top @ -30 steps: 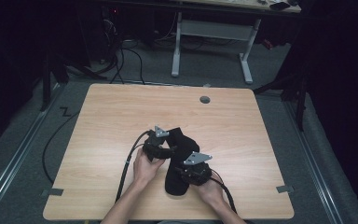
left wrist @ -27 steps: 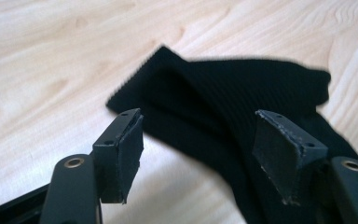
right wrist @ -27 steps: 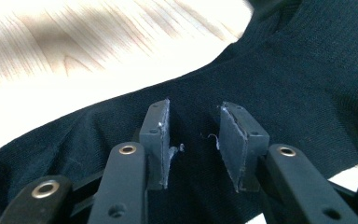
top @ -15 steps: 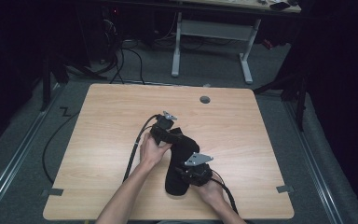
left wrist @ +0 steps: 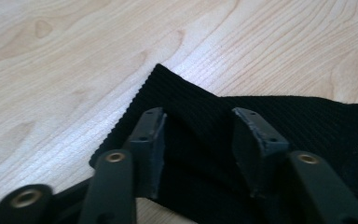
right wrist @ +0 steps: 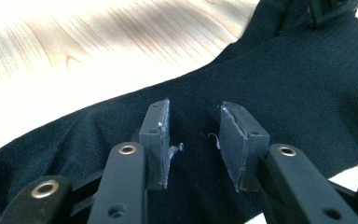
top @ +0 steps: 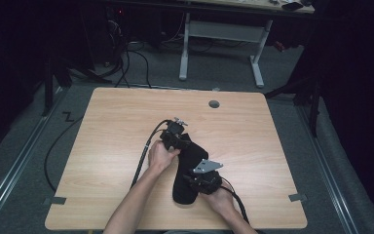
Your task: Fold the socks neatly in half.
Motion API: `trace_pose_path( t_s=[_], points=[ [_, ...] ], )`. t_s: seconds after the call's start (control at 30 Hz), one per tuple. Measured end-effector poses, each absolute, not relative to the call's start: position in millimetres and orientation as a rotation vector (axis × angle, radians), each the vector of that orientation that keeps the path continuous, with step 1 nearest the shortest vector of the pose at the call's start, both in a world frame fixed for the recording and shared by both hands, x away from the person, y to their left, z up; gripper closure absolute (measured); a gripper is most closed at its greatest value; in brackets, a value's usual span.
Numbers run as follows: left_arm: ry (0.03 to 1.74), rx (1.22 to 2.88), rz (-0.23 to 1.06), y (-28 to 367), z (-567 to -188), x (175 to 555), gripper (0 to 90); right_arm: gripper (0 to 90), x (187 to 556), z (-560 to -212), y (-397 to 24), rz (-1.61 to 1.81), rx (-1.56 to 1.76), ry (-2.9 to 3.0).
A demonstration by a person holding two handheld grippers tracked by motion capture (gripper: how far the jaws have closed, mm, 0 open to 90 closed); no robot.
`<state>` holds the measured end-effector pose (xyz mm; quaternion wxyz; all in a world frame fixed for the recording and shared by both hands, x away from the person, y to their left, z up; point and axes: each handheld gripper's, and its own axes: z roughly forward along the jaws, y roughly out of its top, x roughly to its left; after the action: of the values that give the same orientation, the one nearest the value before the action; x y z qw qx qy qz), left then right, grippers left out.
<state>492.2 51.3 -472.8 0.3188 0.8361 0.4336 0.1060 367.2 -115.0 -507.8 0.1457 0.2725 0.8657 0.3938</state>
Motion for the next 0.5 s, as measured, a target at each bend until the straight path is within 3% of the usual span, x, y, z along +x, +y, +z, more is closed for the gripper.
trace_pose_path(
  t_s=[0.3,0.4,0.47,0.5],
  points=[
    [1.067,2.233,0.245,50.8,-472.4,491.6,83.4,63.4,367.2,-507.9,-115.1,1.134,0.781,2.493],
    [1.06,2.217,0.252,51.7,-470.2,491.6,84.1,63.4,366.8,-507.8,-114.9,1.131,0.784,2.491],
    [1.052,2.193,0.282,52.9,-466.6,491.3,75.2,63.5,366.7,-507.8,-114.8,1.13,0.784,2.49],
    [1.054,2.178,0.294,53.3,-465.8,491.3,75.2,63.5,366.5,-507.8,-114.8,1.129,0.787,2.49]
  ],
)
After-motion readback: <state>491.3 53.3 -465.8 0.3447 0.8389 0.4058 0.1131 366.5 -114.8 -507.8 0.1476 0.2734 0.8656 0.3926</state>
